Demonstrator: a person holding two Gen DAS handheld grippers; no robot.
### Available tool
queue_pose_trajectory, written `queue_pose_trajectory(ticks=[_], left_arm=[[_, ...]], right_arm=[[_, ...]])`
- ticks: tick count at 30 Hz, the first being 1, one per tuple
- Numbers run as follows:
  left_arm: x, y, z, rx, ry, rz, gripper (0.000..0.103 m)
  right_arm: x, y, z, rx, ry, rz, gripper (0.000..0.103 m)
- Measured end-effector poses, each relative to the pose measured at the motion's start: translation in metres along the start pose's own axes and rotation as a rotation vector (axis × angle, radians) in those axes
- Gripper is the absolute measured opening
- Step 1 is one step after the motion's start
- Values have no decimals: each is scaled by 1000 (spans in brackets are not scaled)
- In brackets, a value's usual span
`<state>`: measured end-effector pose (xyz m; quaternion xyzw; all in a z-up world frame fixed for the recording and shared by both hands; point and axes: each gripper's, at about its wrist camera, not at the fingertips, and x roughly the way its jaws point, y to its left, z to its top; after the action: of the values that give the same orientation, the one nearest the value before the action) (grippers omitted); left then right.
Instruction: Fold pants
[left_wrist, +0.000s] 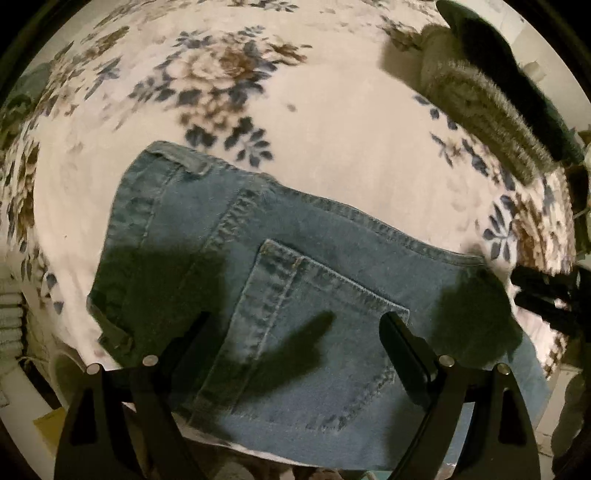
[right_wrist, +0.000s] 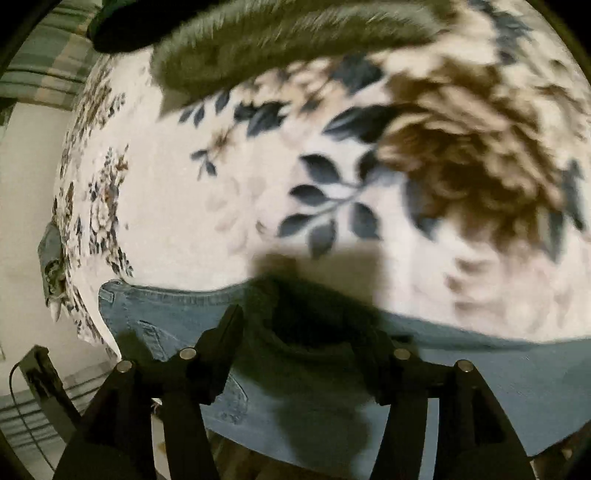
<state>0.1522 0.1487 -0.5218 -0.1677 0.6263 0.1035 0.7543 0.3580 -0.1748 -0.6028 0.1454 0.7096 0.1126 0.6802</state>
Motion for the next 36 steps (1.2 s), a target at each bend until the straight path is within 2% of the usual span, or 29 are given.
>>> queue_pose_trajectory(ticks=[4, 7, 10, 12, 14, 16, 17, 18, 19, 20, 21, 22, 25, 27, 29, 30, 33, 36], left_arm=[[-11, 27, -6, -55, 24, -9, 90], [-13, 63, -15, -105, 37, 7, 90], [-10, 101, -19, -177, 41, 31, 89], [-6, 122, -17, -232, 46, 52, 89], [-1, 141, -16, -286, 46, 49, 89], [4, 156, -12, -335, 39, 35, 88], [5, 160, -11, -348, 35, 30, 84], [8, 165, -10, -375, 22, 13, 76], [11, 168, -10, -386, 14, 6, 60], [15, 171, -9, -395, 12, -1, 50], [19, 172, -10, -402, 15, -8, 31], [22, 171, -10, -401, 14, -10, 25], [20, 165, -10, -374, -23, -2, 16], [12, 160, -13, -356, -47, -6, 14], [4, 158, -16, -344, -57, -8, 14], [-2, 158, -17, -343, -62, -15, 14], [-16, 151, -21, -312, -76, -13, 14], [-22, 151, -22, -281, -84, -6, 14]], right_arm=[[-23, -24, -42, 116, -35, 37, 63], [-17, -38, -96, 227, 5, 64, 63], [8, -49, -152, 367, 78, 114, 63], [32, -62, -189, 510, 130, 170, 63], [47, -72, -211, 613, 139, 210, 62], [56, -78, -225, 682, 112, 226, 55], [57, -81, -230, 701, 87, 222, 51], [57, -84, -233, 710, 56, 220, 41], [58, -82, -232, 711, 36, 225, 25], [58, -82, -233, 699, 10, 214, 16], [58, -81, -232, 685, 1, 199, 9], [59, -80, -230, 676, -3, 188, 8], [54, -80, -226, 676, -19, 174, 1], [46, -77, -228, 661, -31, 190, 1], [48, -75, -227, 669, -1, 247, 2], [48, -74, -229, 671, 29, 260, 6], [54, -76, -236, 694, 65, 306, 45], [67, -81, -244, 758, 101, 324, 45]])
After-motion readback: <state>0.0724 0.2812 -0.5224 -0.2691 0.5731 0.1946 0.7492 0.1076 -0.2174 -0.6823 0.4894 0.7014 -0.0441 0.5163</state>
